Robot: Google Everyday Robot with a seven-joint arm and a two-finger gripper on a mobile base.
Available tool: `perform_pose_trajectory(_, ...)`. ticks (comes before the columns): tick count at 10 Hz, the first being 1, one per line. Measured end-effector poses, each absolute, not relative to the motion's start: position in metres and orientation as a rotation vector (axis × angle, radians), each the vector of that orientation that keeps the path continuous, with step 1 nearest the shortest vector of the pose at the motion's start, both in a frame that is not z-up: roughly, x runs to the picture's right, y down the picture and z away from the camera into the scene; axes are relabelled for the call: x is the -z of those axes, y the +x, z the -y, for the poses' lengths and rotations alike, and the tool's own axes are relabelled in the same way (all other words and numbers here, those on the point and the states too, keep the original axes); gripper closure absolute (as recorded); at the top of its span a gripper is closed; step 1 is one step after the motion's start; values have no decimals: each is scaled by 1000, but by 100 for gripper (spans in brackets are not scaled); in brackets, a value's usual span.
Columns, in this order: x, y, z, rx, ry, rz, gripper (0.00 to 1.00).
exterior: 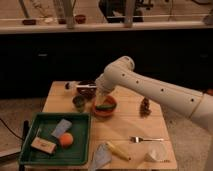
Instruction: Place brush in table surface
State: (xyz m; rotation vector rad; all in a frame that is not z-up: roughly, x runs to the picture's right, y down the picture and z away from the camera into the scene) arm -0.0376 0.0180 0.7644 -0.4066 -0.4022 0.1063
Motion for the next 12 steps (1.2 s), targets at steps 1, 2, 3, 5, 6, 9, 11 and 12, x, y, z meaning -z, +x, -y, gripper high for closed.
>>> perform_pose_trajectory(1, -769, -40, -15, -95, -413, 404, 20)
perform_pose_trajectory(2, -774, -43, -10, -83, -420, 408, 20)
perform_pose_trajectory(3, -779, -44, -6, -80, -422, 409, 20)
perform_pose_trajectory(5, -791, -46, 0, -78, -423, 411, 20)
perform_pose_trajectory(6, -795, -48, 2, -76, -424, 412, 20)
perform_pose_trajectory(9, -815, -53, 14, -76, -422, 415, 20)
perform_pose_trajectory(11, -825, -54, 22, -81, -419, 418, 20)
perform_pose_trajectory(12, -829, -55, 25, -83, -418, 419, 20)
